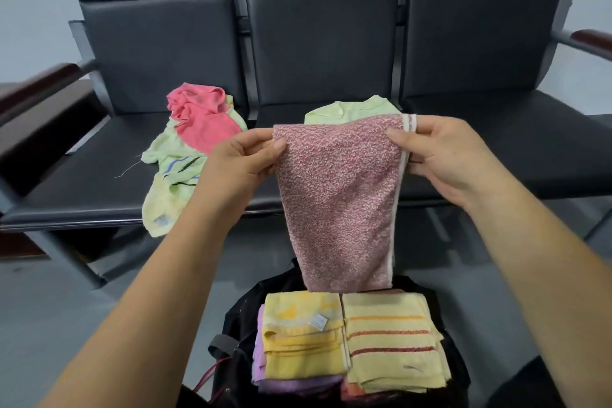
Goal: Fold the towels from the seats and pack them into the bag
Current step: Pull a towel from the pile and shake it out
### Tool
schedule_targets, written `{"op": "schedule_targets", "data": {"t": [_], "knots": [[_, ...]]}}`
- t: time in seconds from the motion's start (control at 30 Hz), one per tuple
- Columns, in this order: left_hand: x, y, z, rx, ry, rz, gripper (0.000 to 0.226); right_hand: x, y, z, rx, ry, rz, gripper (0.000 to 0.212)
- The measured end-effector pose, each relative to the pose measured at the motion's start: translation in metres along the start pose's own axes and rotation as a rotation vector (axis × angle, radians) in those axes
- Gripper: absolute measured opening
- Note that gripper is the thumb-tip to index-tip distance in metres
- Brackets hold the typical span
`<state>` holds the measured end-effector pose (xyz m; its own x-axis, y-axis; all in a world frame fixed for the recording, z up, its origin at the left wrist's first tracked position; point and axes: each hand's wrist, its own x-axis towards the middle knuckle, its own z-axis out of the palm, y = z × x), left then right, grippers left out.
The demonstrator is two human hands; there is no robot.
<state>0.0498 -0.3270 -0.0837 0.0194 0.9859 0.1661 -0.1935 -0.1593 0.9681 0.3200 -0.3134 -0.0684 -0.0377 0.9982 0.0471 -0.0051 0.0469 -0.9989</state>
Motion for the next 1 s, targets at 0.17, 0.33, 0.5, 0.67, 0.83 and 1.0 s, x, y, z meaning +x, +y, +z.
{"op": "schedule_targets", "data": {"t": [0.17, 0.33, 0.5, 0.67, 0.83, 1.0], "knots": [[0.0, -0.006, -0.003, 0.159, 0.041, 0.057, 0.01, -0.001, -0.001, 0.003, -0.01, 0.086, -0.023, 0.006], [0.002, -0.011, -0.006, 0.098, 0.105, -0.006, 0.013, -0.004, -0.003, 0.008, 0.208, -0.013, -0.046, 0.019], [-0.004, -0.008, 0.004, 0.081, 0.054, 0.048, 0.013, 0.002, 0.004, 0.001, 0.061, 0.057, -0.078, 0.006], [-0.005, -0.01, 0.0, 0.198, 0.166, 0.089, 0.01, 0.002, 0.008, -0.001, -0.132, 0.125, -0.139, 0.01], [-0.01, -0.004, 0.011, 0.071, 0.129, 0.134, 0.012, -0.004, 0.001, 0.002, 0.014, 0.086, -0.096, 0.01], [-0.016, 0.003, 0.013, 0.207, 0.056, 0.158, 0.04, -0.011, -0.005, 0.007, 0.106, -0.02, -0.177, 0.022]]}}
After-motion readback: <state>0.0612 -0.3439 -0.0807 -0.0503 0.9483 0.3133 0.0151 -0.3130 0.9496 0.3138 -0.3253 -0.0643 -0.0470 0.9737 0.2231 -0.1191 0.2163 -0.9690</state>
